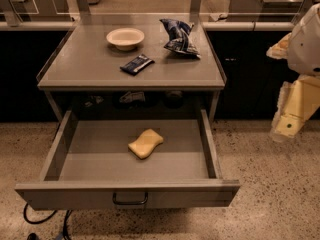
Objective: Pick sponge from top drawer and place on counter
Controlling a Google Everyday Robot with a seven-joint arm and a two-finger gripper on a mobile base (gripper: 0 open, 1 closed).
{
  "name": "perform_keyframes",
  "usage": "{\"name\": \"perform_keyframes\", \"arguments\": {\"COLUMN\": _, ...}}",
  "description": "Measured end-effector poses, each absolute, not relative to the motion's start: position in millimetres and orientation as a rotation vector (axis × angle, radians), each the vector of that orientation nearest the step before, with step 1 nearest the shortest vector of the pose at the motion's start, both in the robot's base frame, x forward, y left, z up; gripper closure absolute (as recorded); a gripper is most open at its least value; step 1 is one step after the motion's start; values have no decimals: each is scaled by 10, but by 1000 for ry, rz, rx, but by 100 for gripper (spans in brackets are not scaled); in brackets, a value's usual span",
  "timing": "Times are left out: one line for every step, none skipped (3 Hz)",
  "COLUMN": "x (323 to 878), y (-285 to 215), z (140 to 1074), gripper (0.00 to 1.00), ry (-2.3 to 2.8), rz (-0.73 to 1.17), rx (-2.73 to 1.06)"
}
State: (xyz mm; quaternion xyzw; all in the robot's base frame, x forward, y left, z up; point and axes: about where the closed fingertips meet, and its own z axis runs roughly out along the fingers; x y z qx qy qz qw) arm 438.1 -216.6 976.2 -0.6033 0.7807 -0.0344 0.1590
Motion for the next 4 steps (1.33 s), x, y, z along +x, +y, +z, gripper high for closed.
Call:
{"name": "perform_keyframes", "arguments": {"x": 4382, "y": -2167, "z": 9762, "gripper": 0, "ry": 2232, "rz": -98, "rx": -1725}}
{"name": "perform_keyframes", "arguments": {"x": 4423, "y": -2223, "z": 9623, "gripper": 0, "ry": 2218, "rz": -34, "rx": -1690}}
{"name": "perform_keyframes", "arguments": {"x": 4507, "y": -2304, "z": 9249, "gripper": 0, "ry": 2215, "rz": 147, "rx": -1647}}
{"name": "perform_keyframes", "arguments": {"x": 4602, "y": -2258, "z": 8796, "gripper": 0, "ry": 2197, "rz": 380, "rx": -1615}}
